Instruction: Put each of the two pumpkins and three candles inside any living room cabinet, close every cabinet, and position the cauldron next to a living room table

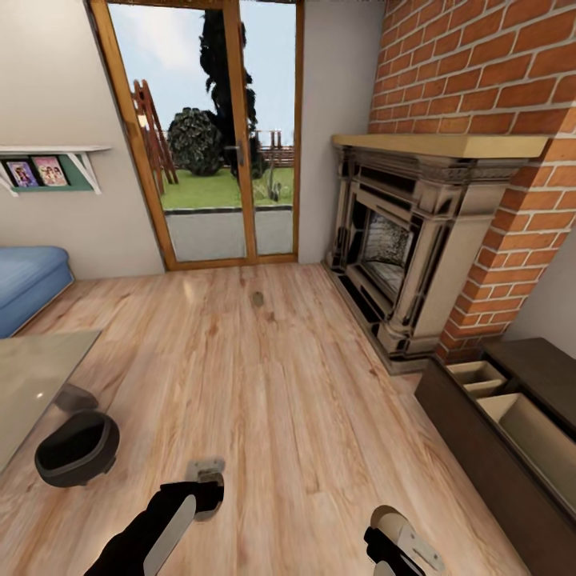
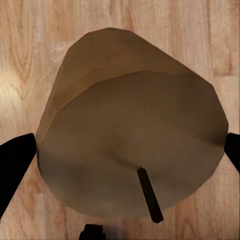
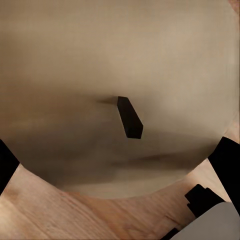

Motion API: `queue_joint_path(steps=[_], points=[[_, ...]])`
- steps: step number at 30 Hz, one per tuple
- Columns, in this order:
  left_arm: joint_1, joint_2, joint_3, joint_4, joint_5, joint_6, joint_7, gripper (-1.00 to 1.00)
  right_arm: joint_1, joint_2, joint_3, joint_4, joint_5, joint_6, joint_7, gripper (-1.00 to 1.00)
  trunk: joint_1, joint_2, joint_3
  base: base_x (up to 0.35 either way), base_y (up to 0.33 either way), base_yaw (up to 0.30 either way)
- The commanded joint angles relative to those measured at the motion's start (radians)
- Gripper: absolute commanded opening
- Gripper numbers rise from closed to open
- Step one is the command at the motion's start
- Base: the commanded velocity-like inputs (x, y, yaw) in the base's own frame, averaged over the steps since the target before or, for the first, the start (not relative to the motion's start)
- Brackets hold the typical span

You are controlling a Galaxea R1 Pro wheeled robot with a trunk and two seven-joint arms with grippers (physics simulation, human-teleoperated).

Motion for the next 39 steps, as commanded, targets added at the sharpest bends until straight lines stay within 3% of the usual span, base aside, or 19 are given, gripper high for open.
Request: queue_joint_path(steps=[1,39], points=[[-0.001,0.001,-0.005,-0.002,0.009,0.002,0.010,-1.00,-0.001,-0.001,0.003,-0.002,-0.003,0.001,-0.006,-1.00,0.001,-0.001,0.000,0.333,0.000,0.000],[-0.001,0.003,-0.005,-0.002,0.009,0.002,0.009,-1.00,-0.001,-0.002,-0.002,-0.001,-0.018,0.001,-0.005,-1.00,0.001,-0.001,0.001,0.333,0.078,-0.021]])
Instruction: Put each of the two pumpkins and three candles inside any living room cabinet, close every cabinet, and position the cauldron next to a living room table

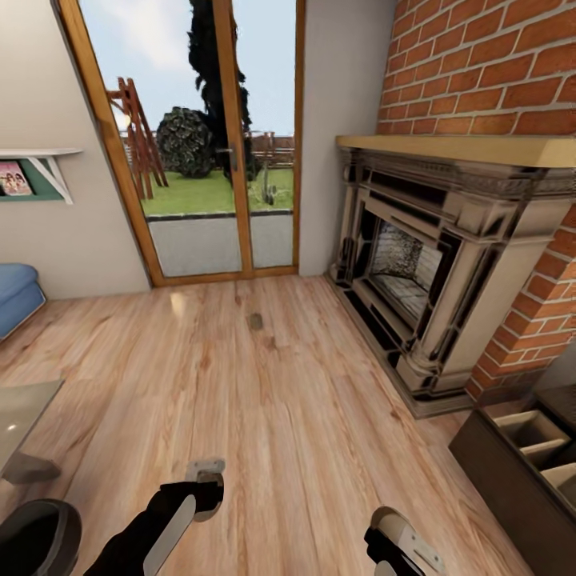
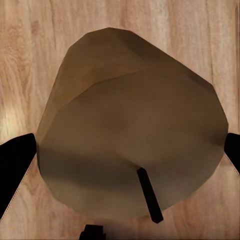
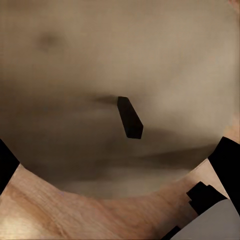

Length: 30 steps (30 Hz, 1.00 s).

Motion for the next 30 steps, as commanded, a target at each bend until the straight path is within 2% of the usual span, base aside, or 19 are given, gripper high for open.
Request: queue_joint_path(steps=[1,10,30], points=[[-0.001,0.001,-0.004,-0.002,0.009,0.002,0.010,-1.00,-0.001,0.000,0.003,-0.001,-0.003,0.001,-0.006,-1.00,0.001,-0.001,-0.001,0.333,0.105,-0.261],[-0.001,0.002,-0.004,-0.002,0.009,0.002,0.010,-1.00,-0.001,0.000,0.002,-0.001,-0.003,0.001,-0.006,-1.00,0.001,-0.001,-0.001,0.237,0.073,-0.276],[-0.001,0.002,-0.004,-0.002,0.009,0.002,0.010,-1.00,-0.001,-0.001,0.000,-0.001,-0.007,0.002,-0.006,-1.00,0.001,-0.001,-0.001,0.102,0.001,-0.279]])
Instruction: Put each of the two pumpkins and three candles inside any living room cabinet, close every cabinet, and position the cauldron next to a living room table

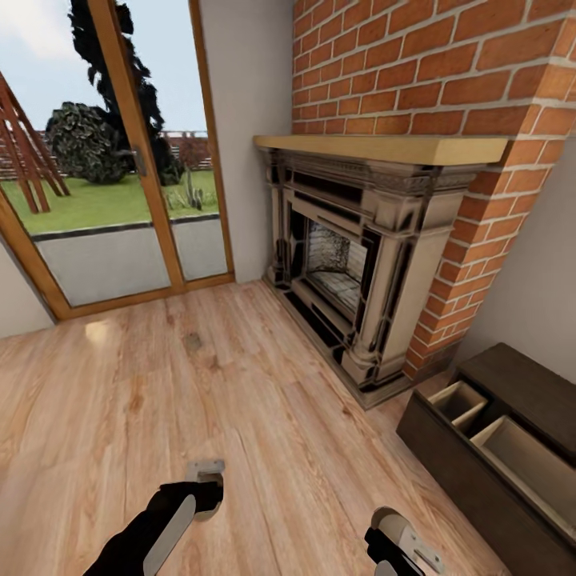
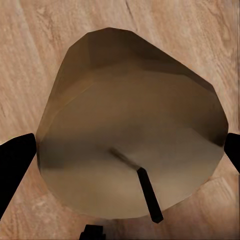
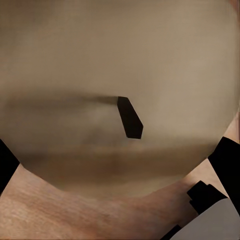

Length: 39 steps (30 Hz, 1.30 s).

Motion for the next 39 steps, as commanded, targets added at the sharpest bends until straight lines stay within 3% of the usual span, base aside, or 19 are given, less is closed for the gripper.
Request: queue_joint_path(steps=[1,39], points=[[-0.001,0.001,-0.004,-0.002,0.009,0.002,0.010,-1.00,-0.001,-0.001,0.003,-0.001,-0.003,0.001,-0.006,-1.00,0.000,-0.001,-0.001,0.085,0.000,-0.281],[0.000,0.003,-0.002,-0.003,0.007,0.002,0.011,-1.00,-0.001,0.000,0.002,-0.001,-0.005,0.011,-0.006,-1.00,0.000,-0.001,-0.001,0.052,0.000,-0.285]])
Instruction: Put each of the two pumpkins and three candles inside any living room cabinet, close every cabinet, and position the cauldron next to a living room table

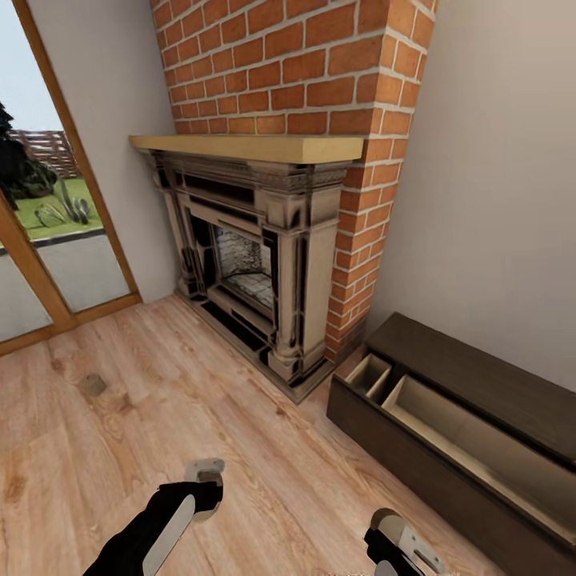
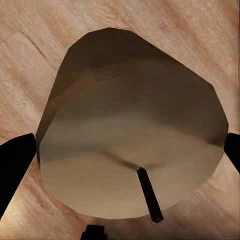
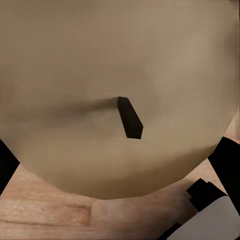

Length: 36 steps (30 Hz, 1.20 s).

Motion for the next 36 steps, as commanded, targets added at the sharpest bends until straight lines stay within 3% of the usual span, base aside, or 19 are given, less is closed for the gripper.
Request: queue_joint_path(steps=[1,27,36], points=[[0.000,0.002,-0.004,-0.002,0.010,0.002,0.010,-1.00,-0.001,0.000,0.003,-0.001,-0.002,0.002,-0.006,-1.00,0.000,-0.001,-0.001,0.000,0.000,-0.285],[-0.001,0.000,-0.005,-0.003,0.011,0.003,0.009,-1.00,-0.001,-0.001,0.004,-0.001,-0.002,0.005,-0.005,-1.00,0.000,-0.001,-0.001,0.000,0.000,-0.285],[0.000,0.000,-0.005,-0.003,0.012,0.003,0.009,-1.00,-0.001,-0.002,0.002,0.001,0.000,0.007,0.047,-1.00,0.000,-0.001,-0.001,0.000,0.000,-0.285]])
